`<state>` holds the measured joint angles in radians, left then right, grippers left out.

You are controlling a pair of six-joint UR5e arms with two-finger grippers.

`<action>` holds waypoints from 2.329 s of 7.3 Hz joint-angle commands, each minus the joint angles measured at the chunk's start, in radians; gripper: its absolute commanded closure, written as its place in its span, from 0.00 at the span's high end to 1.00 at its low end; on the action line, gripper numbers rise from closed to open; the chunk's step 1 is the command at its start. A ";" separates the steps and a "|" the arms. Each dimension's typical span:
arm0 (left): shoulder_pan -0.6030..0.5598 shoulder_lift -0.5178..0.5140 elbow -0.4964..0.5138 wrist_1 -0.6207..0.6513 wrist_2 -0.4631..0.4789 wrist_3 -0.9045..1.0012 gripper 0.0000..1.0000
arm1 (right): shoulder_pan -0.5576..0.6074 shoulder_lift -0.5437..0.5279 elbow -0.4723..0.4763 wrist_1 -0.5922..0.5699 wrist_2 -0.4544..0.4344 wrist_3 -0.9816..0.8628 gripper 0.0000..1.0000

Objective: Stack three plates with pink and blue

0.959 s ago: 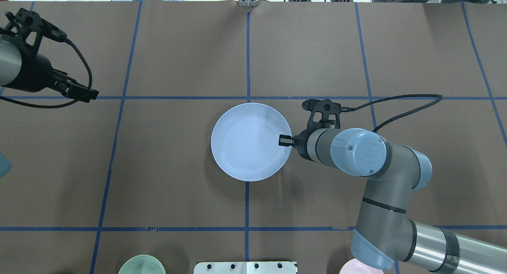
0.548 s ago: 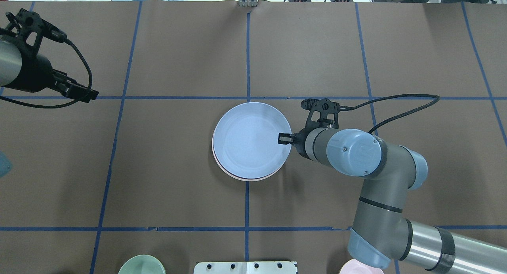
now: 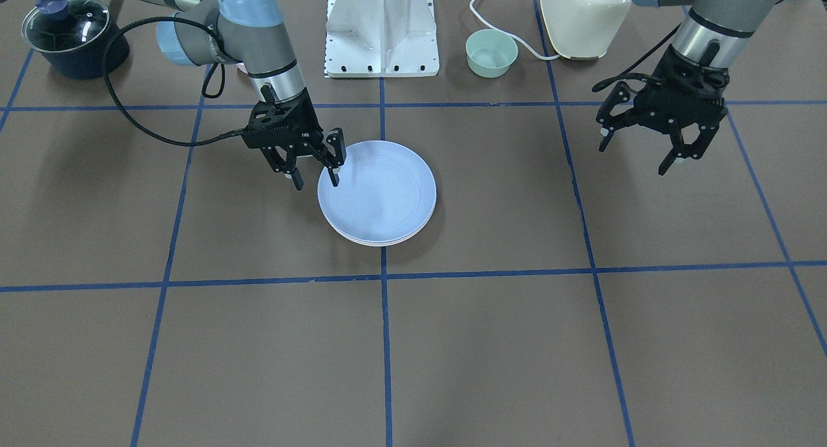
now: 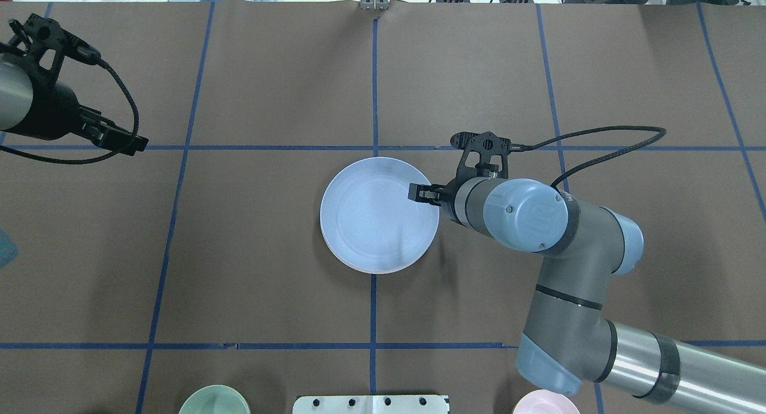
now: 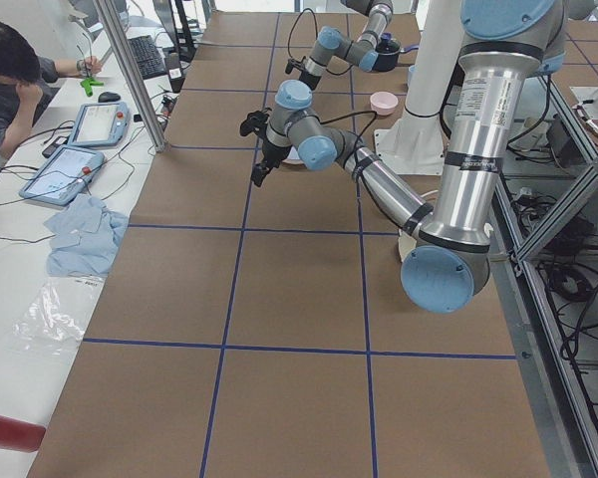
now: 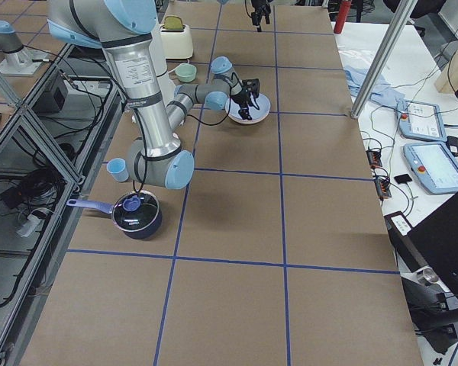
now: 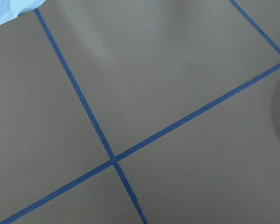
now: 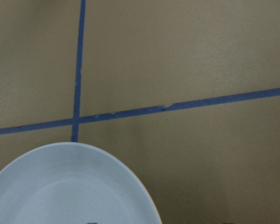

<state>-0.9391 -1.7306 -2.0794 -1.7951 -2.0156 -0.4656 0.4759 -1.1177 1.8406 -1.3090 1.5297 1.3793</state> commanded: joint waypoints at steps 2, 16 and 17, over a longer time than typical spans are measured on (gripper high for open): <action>-0.050 0.020 0.002 0.003 0.002 -0.001 1.00 | 0.290 0.013 0.046 -0.284 0.303 -0.319 1.00; -0.603 0.360 0.319 0.020 -0.304 0.450 1.00 | 1.115 -0.695 0.008 -0.342 0.765 -1.576 1.00; -0.603 0.403 0.291 0.020 -0.343 0.449 1.00 | 1.115 -0.695 0.002 -0.342 0.764 -1.574 1.00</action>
<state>-1.5391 -1.3876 -1.7709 -1.7747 -2.3049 -0.0167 1.5904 -1.8127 1.8494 -1.6506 2.2938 -0.1964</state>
